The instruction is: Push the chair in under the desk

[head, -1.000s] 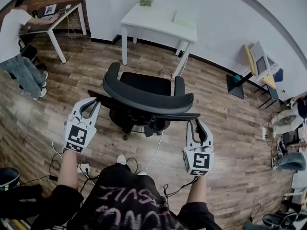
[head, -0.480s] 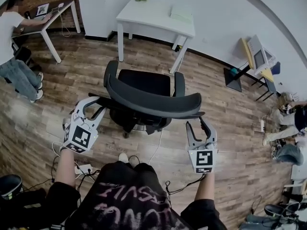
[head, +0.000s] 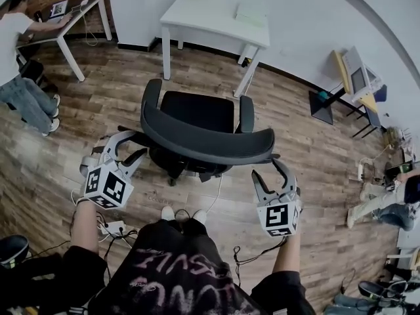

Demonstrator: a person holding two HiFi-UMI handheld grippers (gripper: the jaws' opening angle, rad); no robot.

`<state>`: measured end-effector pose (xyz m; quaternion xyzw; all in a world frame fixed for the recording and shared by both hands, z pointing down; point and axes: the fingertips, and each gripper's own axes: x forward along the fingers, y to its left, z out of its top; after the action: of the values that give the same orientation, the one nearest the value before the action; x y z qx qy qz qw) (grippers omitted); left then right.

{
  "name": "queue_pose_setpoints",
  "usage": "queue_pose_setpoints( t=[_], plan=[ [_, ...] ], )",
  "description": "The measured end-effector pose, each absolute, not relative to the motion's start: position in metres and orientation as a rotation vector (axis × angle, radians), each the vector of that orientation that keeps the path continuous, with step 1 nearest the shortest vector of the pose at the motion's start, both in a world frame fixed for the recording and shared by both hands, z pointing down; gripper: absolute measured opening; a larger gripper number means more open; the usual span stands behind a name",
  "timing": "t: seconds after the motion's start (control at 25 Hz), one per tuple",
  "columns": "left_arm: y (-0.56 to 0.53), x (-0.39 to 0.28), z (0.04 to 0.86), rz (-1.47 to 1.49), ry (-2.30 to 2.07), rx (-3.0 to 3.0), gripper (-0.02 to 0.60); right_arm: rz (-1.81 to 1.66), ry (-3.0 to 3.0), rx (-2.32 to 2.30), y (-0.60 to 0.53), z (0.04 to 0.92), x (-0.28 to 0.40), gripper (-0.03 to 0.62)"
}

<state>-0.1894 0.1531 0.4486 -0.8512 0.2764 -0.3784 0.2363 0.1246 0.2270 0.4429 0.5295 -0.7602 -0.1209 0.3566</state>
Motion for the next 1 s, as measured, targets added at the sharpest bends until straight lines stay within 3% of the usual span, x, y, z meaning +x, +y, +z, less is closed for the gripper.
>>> queue_pose_setpoints(
  t=[1.0],
  plan=[
    [0.142, -0.173, 0.481, -1.299, 0.562, -2.210, 0.219, -0.376, -1.853, 0.978, 0.210, 0.476, 0.128, 0.215]
  ],
)
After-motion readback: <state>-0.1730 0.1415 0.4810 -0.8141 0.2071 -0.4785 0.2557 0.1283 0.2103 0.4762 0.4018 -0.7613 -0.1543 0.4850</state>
